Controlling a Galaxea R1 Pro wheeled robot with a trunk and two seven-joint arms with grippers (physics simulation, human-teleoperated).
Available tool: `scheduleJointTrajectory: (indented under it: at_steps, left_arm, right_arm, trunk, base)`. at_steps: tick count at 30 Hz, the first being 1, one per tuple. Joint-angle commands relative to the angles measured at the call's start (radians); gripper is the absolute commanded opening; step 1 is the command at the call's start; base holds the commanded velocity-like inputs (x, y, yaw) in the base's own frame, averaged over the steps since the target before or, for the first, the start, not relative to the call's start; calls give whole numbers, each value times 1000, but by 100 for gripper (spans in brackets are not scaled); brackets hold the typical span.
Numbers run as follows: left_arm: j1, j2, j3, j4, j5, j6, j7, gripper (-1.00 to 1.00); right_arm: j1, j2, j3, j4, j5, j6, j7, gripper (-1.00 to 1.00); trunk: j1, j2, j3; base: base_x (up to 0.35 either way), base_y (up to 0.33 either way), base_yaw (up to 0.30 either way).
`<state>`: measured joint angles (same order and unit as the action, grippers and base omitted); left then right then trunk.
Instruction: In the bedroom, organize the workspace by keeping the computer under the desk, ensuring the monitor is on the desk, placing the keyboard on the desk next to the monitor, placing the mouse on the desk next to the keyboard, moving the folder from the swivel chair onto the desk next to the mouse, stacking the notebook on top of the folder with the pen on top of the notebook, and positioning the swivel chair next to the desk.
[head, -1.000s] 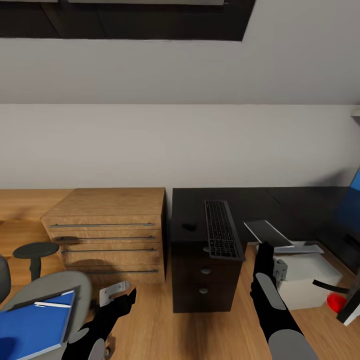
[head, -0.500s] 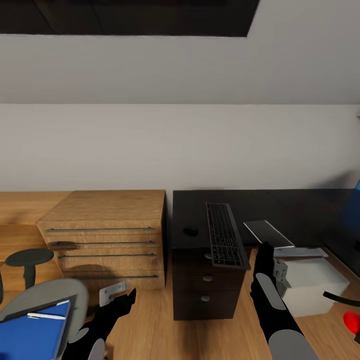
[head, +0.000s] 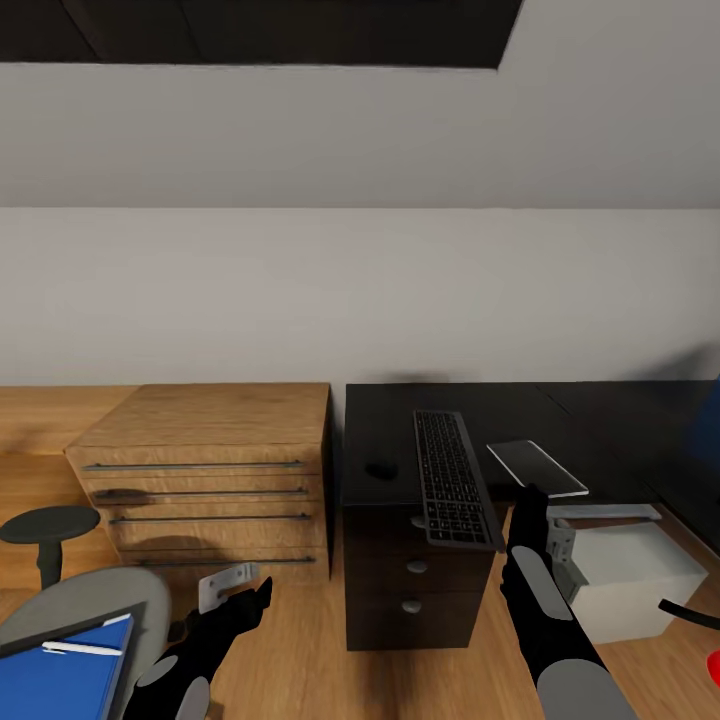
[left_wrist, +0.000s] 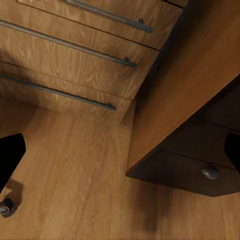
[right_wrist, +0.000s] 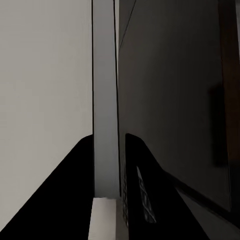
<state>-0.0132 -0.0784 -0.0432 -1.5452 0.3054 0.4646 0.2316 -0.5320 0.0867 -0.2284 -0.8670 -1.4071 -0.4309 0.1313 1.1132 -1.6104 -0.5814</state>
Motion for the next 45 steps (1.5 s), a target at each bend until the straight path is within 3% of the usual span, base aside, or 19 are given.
scheduleJointTrajectory:
  at_steps: [1,7,12,45]
  left_arm:
    - [-1,0,-1,-2,11,3,9,100]
    - [-1,-1,-2,-6,11,3,9,100]
    - [-1,-1,-3,-7,11,3,9,100]
    - [-1,0,-1,-4,11,3,9,100]
  right_arm:
    - [-1,1,-2,0,-11,0,9,-100]
    - [0,1,-2,0,-10,0,8,-100]
    - [-1,0,-2,0,-10,0,8,-100]
    - [0,-3,-2,-1,-9,-1,8,-100]
  trunk:
    - [0,-1,-1]
    - [0,-1,-1]
    - [19,-36,-17]
    - [19,-36,-17]
  base:
    - [4,0,0]
    - [1,0,0]
    - [0,0,0]
    - [0,-27,0]
